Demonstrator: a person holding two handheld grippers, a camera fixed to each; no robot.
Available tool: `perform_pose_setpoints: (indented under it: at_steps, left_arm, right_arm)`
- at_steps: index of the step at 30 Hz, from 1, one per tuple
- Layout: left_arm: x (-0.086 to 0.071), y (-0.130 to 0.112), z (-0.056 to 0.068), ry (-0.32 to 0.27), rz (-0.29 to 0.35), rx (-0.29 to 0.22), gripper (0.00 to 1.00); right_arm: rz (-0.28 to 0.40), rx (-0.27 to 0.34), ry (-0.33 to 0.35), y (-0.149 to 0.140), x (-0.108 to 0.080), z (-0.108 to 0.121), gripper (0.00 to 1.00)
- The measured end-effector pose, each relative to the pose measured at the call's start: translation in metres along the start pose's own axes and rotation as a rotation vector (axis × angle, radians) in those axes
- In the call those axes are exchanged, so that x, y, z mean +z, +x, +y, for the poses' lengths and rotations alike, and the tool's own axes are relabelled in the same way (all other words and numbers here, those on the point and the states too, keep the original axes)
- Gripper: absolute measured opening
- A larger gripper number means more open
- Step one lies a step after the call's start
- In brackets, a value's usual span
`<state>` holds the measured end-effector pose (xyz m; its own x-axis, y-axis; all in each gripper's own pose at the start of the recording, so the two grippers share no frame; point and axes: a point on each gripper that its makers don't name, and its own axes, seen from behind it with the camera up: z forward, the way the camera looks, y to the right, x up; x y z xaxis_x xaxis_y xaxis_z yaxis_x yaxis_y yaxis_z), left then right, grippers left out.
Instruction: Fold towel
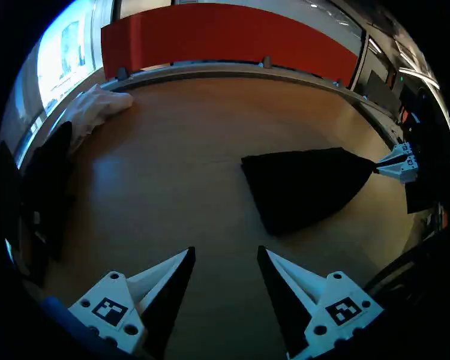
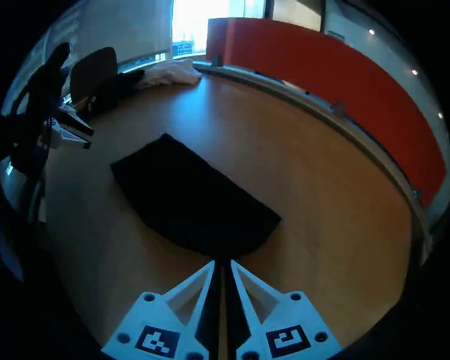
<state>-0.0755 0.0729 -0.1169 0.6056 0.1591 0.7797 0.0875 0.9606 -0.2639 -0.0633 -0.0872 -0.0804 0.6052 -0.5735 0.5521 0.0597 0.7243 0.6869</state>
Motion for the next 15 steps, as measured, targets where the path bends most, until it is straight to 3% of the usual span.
perform_pose_setpoints:
  at_steps: [15]
  left_arm:
    - [-0.003, 0.003, -0.003, 0.006, 0.007, 0.001, 0.76]
  right_arm:
    - [0.051, -0.055, -0.005, 0.033, -0.013, 0.005, 0.05]
